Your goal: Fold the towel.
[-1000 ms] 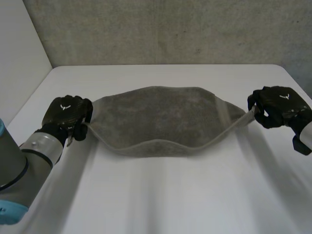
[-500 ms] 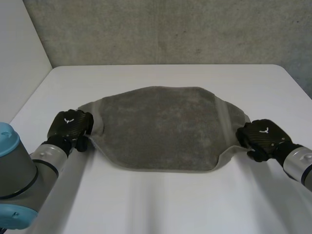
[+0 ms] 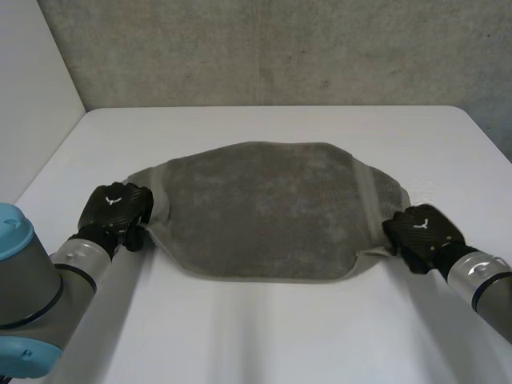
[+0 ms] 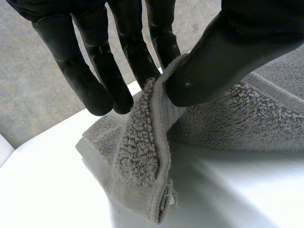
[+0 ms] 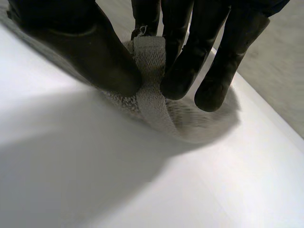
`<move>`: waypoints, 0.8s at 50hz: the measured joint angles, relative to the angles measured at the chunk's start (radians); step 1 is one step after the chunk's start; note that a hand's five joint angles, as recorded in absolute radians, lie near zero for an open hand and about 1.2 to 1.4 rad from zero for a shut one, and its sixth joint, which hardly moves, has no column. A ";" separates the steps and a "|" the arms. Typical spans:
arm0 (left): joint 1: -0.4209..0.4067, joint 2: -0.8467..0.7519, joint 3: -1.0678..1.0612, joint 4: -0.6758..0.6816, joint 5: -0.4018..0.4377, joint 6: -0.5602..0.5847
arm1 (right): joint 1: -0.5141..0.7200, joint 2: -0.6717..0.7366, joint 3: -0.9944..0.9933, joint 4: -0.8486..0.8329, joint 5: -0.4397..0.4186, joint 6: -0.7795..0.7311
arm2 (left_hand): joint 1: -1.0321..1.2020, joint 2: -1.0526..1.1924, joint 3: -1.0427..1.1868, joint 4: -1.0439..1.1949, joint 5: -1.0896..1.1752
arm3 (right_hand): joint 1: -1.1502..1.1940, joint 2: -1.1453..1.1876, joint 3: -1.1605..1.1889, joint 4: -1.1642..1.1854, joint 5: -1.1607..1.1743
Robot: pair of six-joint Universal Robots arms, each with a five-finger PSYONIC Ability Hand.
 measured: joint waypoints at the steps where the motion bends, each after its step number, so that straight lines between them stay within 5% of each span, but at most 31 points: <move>1: 0.000 -0.001 -0.001 0.000 0.000 0.000 | -0.002 0.000 -0.004 -0.015 0.033 0.004 | 0.000 0.000 0.000 0.000 0.000 | 0.000 0.000 0.000 0.000 0.000; 10: -0.001 -0.004 -0.010 0.018 -0.001 0.001 | -0.022 -0.045 -0.012 -0.102 0.208 0.043 | 0.000 0.000 0.000 0.000 0.000 | -0.139 -0.125 -0.134 -0.144 -0.148; 23: -0.001 -0.006 -0.018 0.026 -0.001 0.002 | 0.022 -0.001 -0.005 -0.033 0.114 0.047 | 0.000 0.000 0.000 0.000 0.000 | -0.328 -0.285 -0.311 -0.315 -0.332; 40: -0.001 -0.009 -0.017 0.027 -0.001 0.002 | 0.031 0.041 -0.019 -0.031 0.109 0.035 | 0.000 0.000 0.000 0.000 0.000 | -0.481 -0.438 -0.460 -0.470 -0.488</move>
